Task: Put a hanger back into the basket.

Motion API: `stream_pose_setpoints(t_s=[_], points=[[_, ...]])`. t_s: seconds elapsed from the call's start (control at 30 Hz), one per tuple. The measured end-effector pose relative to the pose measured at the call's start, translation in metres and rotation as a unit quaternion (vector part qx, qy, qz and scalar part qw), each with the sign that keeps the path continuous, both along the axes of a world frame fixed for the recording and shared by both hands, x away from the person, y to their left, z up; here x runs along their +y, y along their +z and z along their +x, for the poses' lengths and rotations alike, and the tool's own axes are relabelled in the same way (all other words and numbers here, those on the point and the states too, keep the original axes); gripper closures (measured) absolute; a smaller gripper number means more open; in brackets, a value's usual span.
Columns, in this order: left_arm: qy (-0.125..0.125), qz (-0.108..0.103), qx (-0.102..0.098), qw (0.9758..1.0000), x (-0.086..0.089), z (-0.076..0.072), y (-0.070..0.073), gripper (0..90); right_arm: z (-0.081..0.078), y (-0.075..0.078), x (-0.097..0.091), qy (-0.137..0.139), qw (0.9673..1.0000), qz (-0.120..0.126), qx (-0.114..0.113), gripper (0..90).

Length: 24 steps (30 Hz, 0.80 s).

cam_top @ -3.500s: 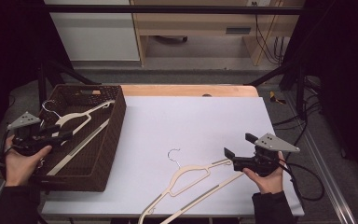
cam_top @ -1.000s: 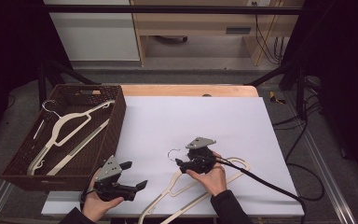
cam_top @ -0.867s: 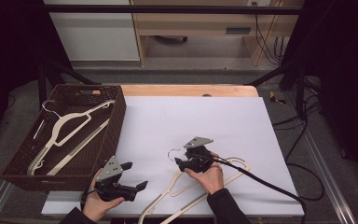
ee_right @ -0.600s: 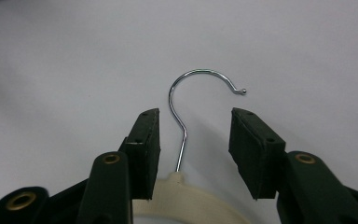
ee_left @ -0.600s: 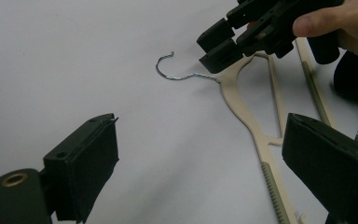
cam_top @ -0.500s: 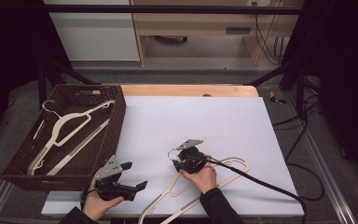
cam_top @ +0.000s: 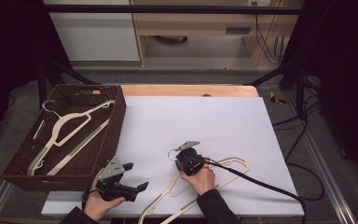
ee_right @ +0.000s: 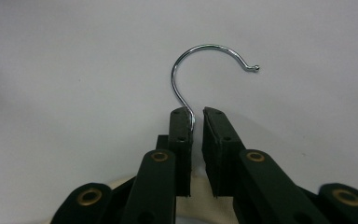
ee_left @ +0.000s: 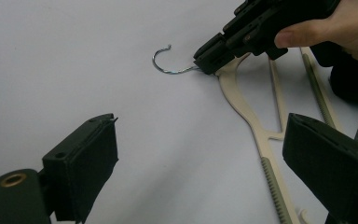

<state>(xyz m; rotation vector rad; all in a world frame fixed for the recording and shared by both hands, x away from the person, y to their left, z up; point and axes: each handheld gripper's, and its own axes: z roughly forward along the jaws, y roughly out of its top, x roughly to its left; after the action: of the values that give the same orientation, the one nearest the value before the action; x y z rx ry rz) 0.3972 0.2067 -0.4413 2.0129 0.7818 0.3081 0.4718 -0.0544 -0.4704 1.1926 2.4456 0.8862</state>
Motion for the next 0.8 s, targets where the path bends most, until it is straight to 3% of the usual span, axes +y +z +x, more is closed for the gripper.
stream_pose_setpoints(t_s=[0.03, 0.13, 0.27, 0.3, 0.33, 0.47, 0.57, 0.8], points=[[-0.001, 0.001, 0.0, 1.0, 0.0, 0.0, 0.0, 9.8, -0.002, 0.001, 0.002, -0.008, 0.9999, -0.002, 0.007, 84.0], [-0.001, 0.002, 0.001, 1.0, -0.001, 0.0, 0.0, 9.8, -0.002, 0.001, 0.004, -0.001, 0.9999, -0.01, 0.001, 86.7], [-0.002, 0.003, 0.002, 1.0, -0.002, 0.0, -0.001, 9.9, -0.002, 0.001, 0.007, -0.012, 0.9999, -0.012, 0.003, 88.0], [-0.002, 0.004, 0.002, 1.0, -0.002, 0.0, -0.001, 9.9, -0.003, 0.002, 0.008, -0.021, 0.9997, -0.007, 0.013, 88.3], [-0.003, 0.004, 0.002, 1.0, -0.002, 0.0, 0.0, 9.9, -0.002, 0.002, 0.007, -0.013, 0.9998, -0.012, 0.009, 88.5], [-0.002, 0.004, 0.005, 1.0, -0.002, 0.0, -0.001, 10.0, 0.0, 0.004, 0.007, -0.026, 0.9992, -0.001, 0.029, 88.9], [-0.004, 0.004, 0.008, 0.9999, -0.003, 0.0, -0.001, 10.0, 0.001, 0.003, 0.005, -0.022, 0.9993, 0.003, 0.029, 89.0], [-0.021, -0.003, 0.033, 0.9993, -0.011, 0.0, -0.001, 11.3, -0.002, 0.005, 0.005, -0.022, 0.9992, 0.014, 0.03, 89.1]])
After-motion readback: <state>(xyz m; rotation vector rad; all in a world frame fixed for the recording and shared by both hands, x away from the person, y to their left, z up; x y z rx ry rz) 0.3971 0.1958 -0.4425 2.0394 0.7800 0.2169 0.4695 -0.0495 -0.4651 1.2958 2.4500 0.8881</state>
